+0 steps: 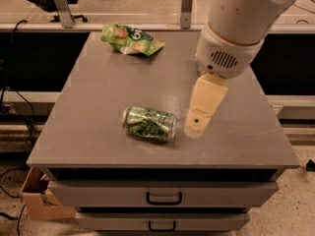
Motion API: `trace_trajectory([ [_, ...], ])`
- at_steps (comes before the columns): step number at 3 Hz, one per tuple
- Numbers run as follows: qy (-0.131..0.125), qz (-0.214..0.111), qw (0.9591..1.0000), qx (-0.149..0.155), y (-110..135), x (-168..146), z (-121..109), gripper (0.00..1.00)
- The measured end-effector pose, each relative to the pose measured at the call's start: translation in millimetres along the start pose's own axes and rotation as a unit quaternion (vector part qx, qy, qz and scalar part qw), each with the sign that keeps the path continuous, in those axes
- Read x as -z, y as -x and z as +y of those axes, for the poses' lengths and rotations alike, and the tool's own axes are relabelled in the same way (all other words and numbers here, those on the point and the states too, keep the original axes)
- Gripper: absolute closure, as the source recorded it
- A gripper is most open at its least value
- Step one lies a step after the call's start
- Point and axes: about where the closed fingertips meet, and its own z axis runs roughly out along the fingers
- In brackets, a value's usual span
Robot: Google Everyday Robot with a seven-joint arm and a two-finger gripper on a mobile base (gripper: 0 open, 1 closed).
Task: Place green can upright
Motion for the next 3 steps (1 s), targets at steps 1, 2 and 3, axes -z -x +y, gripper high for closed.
trace_trajectory([
  [1, -0.002, -0.003, 0.9999, -0.017, 2.9, 0.0, 0.3, 0.00],
  [2, -0.002, -0.003, 0.9999, -0.017, 2.9, 0.0, 0.3, 0.00],
  [3, -0.003, 0.026, 0.9996, 0.004, 22.1, -15.6, 1.8, 0.00],
])
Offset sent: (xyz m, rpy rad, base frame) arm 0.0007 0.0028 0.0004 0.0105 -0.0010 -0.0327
